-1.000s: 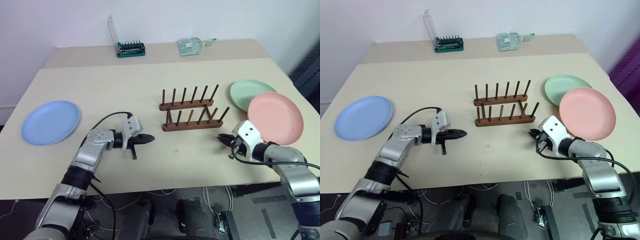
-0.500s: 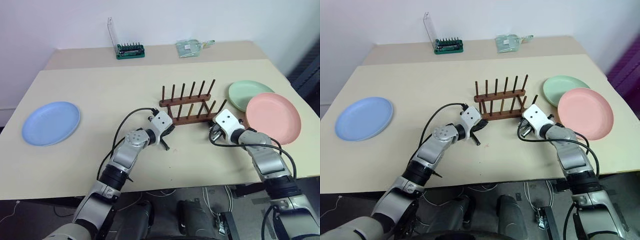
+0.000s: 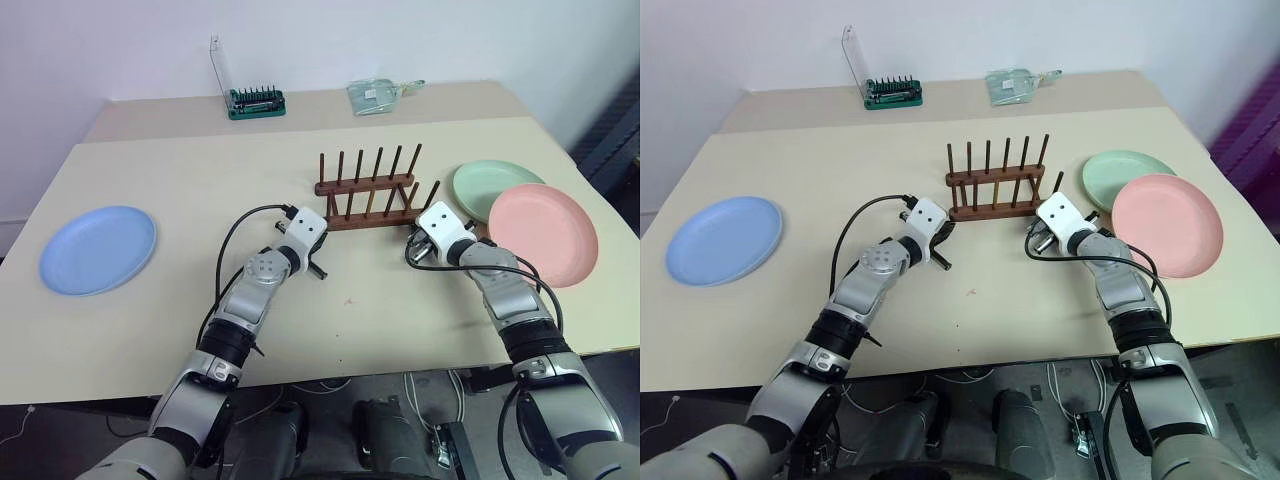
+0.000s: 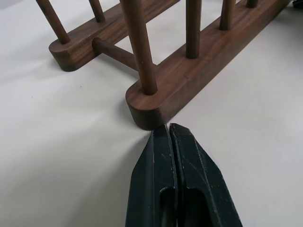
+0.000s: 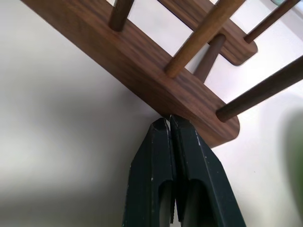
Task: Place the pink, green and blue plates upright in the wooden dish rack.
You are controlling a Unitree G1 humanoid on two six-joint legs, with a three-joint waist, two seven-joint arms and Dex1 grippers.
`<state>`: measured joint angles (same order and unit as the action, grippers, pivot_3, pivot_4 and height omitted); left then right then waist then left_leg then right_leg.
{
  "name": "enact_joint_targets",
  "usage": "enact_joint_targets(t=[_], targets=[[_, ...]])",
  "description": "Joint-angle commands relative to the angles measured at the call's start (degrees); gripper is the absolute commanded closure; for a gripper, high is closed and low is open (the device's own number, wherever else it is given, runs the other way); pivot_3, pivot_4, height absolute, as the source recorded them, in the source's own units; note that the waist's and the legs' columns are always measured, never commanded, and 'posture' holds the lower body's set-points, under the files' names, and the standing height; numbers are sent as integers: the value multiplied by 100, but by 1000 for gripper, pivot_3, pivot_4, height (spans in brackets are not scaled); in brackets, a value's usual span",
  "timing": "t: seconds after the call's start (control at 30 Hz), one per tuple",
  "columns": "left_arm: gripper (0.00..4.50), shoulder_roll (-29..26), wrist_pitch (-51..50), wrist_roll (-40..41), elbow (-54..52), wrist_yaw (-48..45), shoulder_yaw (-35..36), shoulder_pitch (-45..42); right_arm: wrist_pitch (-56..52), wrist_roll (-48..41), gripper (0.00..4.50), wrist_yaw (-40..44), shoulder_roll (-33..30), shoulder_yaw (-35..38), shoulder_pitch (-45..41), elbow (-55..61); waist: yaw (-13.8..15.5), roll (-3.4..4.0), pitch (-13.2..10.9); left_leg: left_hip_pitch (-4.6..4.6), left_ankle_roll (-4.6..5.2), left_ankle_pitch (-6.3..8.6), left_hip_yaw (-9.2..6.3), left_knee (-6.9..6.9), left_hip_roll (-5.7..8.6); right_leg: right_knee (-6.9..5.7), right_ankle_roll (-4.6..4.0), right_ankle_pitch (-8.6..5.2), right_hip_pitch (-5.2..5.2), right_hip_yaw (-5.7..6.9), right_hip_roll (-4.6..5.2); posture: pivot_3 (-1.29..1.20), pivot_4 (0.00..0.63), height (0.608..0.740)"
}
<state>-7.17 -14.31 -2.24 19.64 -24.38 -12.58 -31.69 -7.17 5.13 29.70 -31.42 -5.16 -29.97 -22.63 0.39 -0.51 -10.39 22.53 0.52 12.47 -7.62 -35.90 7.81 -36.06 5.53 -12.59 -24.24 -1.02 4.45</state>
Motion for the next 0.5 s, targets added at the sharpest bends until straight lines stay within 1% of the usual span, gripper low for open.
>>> enact_joint_targets(t=[0.03, 0.13, 0.2, 0.27, 0.33, 0.43, 0.5], targets=[[4500, -41, 204, 285, -594, -471, -47, 263, -203, -455, 3166, 455, -523, 583, 336, 1217, 38, 1, -1, 4, 1, 2, 0, -1, 1, -1, 0, 0, -3, 0, 1, 0, 150, 740], [4500, -28, 376, 587, -1096, -966, -131, 483, -848, -700, 1713, 555, -956, 1183, 976, 2483, 57, 2, -1, 22, 4, 4, -3, -7, 6, 1, 2, -1, -16, 2, 6, 0, 150, 740], [4500, 90, 355, 910, -1297, -1323, -160, 604, -1256, -687, 714, 494, -1224, 1631, 1467, 3151, 59, 1, -2, 33, 6, 6, -8, -12, 7, 3, 5, -3, -21, 4, 8, 0, 150, 740], [4500, 174, 360, 1004, -1278, -1559, -261, 629, -1633, -668, 714, 424, -1345, 1915, 1834, 3576, 53, 1, -2, 41, 9, 7, -8, -20, 9, 5, 7, -5, -22, 5, 11, 0, 150, 740], [4500, 213, 516, 1047, -1277, -1840, -414, 642, -2077, -736, 714, 269, -1243, 2126, 2096, 3849, 35, 1, -1, 42, 10, 8, -7, -23, 9, 6, 9, -8, -21, 5, 11, 0, 150, 740], [4500, 259, 688, 1285, -1385, -2285, -512, 641, -2321, -421, 714, -3, -1210, 2045, 2475, 3929, 28, 2, -1, 40, 11, 7, -5, -20, 7, 5, 9, -8, -22, 3, 10, 0, 150, 740], [4500, 279, 684, 1448, -1474, -2476, -493, 636, -2567, -346, 714, -262, -1058, 2000, 2533, 3862, 27, 3, -1, 41, 11, 7, -5, -20, 7, 5, 9, -8, -23, 3, 10, 0, 150, 740]])
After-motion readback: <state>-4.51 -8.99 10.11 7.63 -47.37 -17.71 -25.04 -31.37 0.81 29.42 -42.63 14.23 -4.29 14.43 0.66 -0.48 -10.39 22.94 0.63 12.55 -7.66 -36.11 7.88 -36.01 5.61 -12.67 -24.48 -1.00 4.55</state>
